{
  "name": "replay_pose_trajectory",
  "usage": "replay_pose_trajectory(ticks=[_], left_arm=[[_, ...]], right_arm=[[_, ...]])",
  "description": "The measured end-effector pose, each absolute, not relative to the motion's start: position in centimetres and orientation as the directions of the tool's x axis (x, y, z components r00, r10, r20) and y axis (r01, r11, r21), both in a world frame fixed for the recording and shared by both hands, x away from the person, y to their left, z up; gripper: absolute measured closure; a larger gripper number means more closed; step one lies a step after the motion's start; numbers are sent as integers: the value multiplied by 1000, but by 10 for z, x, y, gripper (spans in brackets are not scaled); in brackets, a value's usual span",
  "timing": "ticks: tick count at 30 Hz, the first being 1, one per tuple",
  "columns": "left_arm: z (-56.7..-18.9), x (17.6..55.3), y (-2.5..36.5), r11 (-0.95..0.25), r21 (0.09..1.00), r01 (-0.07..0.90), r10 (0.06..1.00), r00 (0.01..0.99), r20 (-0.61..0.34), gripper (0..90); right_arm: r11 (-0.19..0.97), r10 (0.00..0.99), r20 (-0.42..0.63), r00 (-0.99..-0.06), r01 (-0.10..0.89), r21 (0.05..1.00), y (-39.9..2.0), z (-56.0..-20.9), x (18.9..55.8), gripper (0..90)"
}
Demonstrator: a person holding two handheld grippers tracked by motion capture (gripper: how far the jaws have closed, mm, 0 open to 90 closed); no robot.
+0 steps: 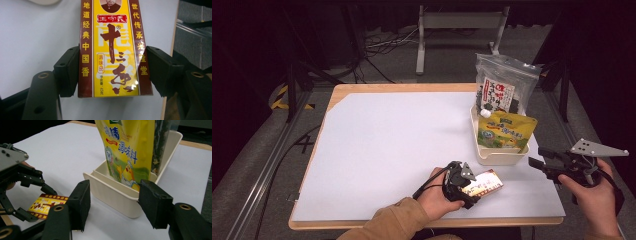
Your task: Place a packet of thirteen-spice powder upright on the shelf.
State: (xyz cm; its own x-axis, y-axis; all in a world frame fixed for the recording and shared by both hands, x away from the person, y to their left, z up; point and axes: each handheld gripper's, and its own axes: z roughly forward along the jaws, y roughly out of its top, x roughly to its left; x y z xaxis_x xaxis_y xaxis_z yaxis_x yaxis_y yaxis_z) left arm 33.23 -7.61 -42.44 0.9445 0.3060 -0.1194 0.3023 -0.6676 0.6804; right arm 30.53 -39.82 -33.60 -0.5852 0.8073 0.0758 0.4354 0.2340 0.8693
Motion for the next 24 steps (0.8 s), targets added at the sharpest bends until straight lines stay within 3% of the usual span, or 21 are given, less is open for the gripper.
replay_pose_trajectory(ticks=[10,18,24], left_arm=[[-410,325,-61,-528,828,191,274,960,-46,327],[-410,321,-50,-438,893,103,295,955,35,327],[-410,319,-47,-403,913,65,307,949,67,326]], right_arm=[[242,782,84,-617,426,872,-386,-327,305,451],[218,775,146,-615,476,852,-374,-311,306,454],[246,787,147,-599,523,816,-361,-299,307,407]])
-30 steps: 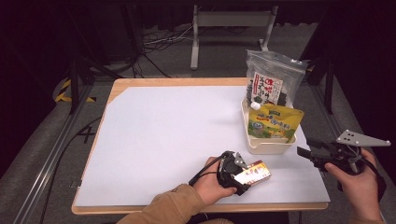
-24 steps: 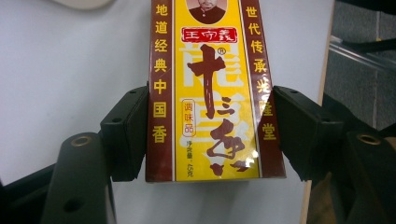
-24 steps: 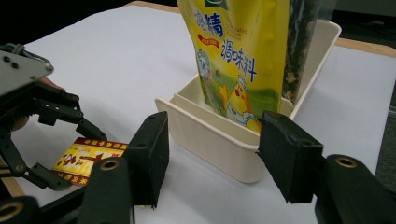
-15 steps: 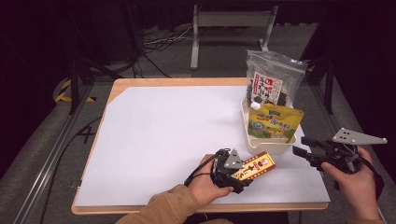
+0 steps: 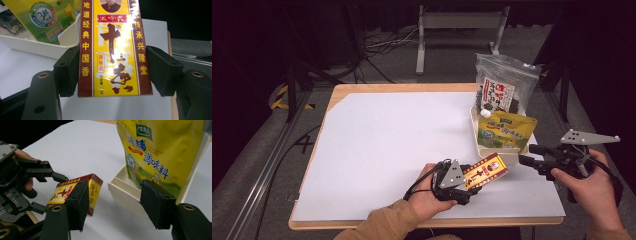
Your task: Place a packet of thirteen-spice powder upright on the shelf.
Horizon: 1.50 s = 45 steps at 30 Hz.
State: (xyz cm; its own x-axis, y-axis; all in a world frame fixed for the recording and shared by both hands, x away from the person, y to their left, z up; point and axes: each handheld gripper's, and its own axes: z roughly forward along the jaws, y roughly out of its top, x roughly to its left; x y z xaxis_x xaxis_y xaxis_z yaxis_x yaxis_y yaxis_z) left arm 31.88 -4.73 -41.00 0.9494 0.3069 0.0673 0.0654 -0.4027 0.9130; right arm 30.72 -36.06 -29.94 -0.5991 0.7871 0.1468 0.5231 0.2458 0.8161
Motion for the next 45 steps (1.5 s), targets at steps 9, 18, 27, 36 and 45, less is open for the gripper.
replay_pose_trajectory(ticks=[9,18,27,36,45], left_arm=[[-409,316,-42,-314,948,50,328,943,59,327],[-410,315,-42,-306,951,55,326,944,51,326],[-407,313,-41,-302,952,50,321,946,53,325],[-406,312,-42,-300,953,42,317,947,57,325],[-406,310,-42,-294,956,22,309,948,73,325]], right_arm=[[252,780,186,-597,572,781,-350,-284,311,434],[239,768,267,-582,647,724,-336,-278,322,492],[222,770,362,-525,753,620,-326,-287,337,535],[232,749,410,-520,786,574,-316,-295,342,539],[232,717,469,-516,811,537,-313,-300,343,558]])
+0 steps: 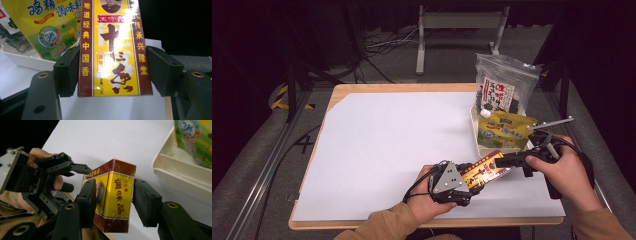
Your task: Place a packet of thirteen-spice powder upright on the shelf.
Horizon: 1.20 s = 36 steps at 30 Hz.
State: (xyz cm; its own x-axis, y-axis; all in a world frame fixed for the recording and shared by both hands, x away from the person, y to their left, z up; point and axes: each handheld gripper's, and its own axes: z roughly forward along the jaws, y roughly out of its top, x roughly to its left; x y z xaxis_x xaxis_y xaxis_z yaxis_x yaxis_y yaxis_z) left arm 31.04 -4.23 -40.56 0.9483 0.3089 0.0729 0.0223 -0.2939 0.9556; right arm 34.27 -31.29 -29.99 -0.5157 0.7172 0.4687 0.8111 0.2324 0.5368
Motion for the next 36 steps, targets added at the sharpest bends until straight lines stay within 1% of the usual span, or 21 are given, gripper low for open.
replay_pose_trajectory(ticks=[7,14,18,22,24,25,30,31,33,36], left_arm=[[-407,310,-44,-311,950,11,308,947,90,323],[-406,309,-45,-335,942,-9,309,943,119,315],[-404,311,-45,-338,941,13,292,952,92,293],[-402,313,-44,-348,937,22,272,959,79,272],[-400,316,-40,-356,932,63,278,960,41,214],[-399,317,-38,-357,931,73,280,959,32,202],[-397,320,-27,-356,927,116,302,953,-3,171],[-396,322,-22,-357,924,137,316,949,-19,166],[-396,323,-19,-358,922,147,322,946,-25,165],[-393,326,-6,-368,913,175,350,936,-38,166]], right_arm=[[231,706,495,-507,825,516,-314,-300,343,620],[227,682,514,-521,818,529,-313,-294,340,676],[236,660,521,-541,808,540,-311,-290,339,692],[268,654,482,-583,775,573,-307,-286,336,694],[293,661,442,-607,750,593,-306,-282,336,694],[302,663,426,-615,741,600,-305,-279,336,694],[334,657,386,-648,709,621,-305,-271,339,694],[365,647,363,-671,690,625,-304,-268,341,693],[376,644,351,-680,681,629,-303,-267,342,693],[420,642,292,-708,645,639,-302,-260,346,693]])
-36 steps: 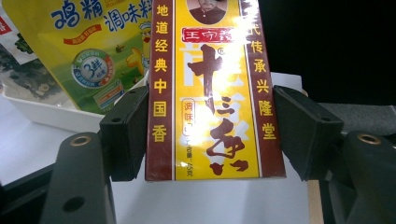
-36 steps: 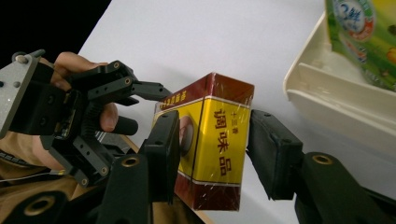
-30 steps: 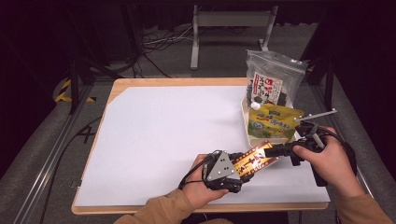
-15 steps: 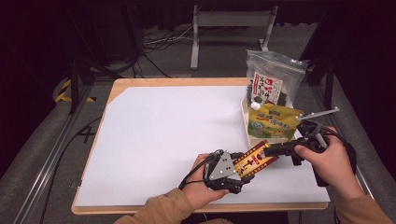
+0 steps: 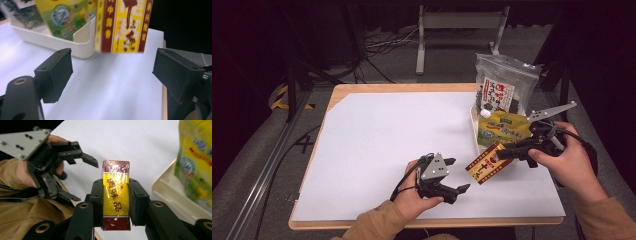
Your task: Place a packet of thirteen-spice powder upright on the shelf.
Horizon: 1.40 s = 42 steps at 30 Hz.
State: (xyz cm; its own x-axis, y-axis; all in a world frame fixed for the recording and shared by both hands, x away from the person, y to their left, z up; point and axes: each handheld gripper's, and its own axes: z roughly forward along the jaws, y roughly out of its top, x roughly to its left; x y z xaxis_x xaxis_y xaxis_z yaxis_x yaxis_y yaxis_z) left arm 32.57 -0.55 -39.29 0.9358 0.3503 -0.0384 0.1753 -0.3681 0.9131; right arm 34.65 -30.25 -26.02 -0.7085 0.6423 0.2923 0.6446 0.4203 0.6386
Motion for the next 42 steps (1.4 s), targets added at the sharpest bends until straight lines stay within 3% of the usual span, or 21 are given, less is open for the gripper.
replay_pose_trajectory(ticks=[24,42], left_arm=[[-373,347,89,-415,857,305,477,875,-81,99],[-370,351,111,-409,844,347,509,854,-105,103]], right_arm=[[581,610,76,-789,510,634,-306,-224,376,692],[698,534,-79,-842,386,603,-308,-215,390,691]])
